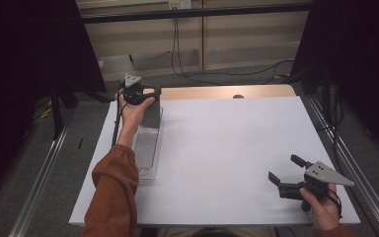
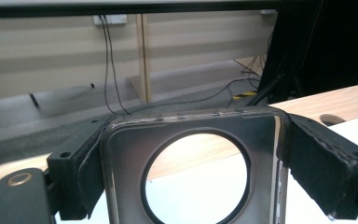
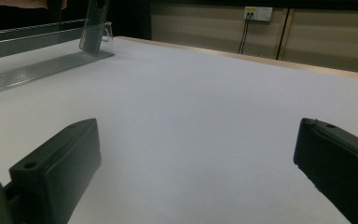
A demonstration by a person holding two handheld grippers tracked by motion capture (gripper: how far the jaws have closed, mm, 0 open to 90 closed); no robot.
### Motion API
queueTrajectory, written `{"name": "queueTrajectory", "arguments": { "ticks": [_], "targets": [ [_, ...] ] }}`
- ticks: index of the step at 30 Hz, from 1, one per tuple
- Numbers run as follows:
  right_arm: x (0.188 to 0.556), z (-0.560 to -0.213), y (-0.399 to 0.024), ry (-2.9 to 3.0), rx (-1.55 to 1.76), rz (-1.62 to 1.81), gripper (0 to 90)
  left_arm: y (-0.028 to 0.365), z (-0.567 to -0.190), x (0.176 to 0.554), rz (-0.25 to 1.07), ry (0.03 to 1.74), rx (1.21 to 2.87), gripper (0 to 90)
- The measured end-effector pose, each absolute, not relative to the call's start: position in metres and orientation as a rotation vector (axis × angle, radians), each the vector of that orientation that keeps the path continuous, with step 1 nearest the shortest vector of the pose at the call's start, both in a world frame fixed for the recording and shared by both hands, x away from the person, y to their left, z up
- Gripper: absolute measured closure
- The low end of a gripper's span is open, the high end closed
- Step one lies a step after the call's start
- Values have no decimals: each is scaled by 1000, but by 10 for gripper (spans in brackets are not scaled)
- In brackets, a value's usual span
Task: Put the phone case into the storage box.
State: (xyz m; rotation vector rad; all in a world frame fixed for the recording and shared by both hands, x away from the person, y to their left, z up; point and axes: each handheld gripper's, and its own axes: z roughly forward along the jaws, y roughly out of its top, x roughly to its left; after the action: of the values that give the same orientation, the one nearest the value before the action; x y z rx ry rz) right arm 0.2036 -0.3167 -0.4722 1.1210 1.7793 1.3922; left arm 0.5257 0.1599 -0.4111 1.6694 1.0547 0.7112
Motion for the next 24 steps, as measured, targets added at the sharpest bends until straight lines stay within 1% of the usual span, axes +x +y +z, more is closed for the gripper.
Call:
{"name": "queueTrajectory", "arguments": {
  "ticks": [4,10,14,18,22,24],
  "targets": [
    [203,-472,-317,1781,1119,1392,1,158,-410,527,693,1037,1639,130],
    [203,-472,-316,1785,1122,1394,2,157,-413,525,679,1069,1636,126],
    [204,-473,-316,1784,1120,1392,1,154,-415,525,704,1070,1682,123],
    [203,-473,-317,1783,1125,1392,1,155,-414,524,689,1057,1681,123],
    [203,-473,-316,1785,1122,1391,1,157,-414,525,686,1057,1708,112],
    [203,-473,-316,1789,1119,1393,1,159,-415,526,677,1078,1694,89]
  ]
}}
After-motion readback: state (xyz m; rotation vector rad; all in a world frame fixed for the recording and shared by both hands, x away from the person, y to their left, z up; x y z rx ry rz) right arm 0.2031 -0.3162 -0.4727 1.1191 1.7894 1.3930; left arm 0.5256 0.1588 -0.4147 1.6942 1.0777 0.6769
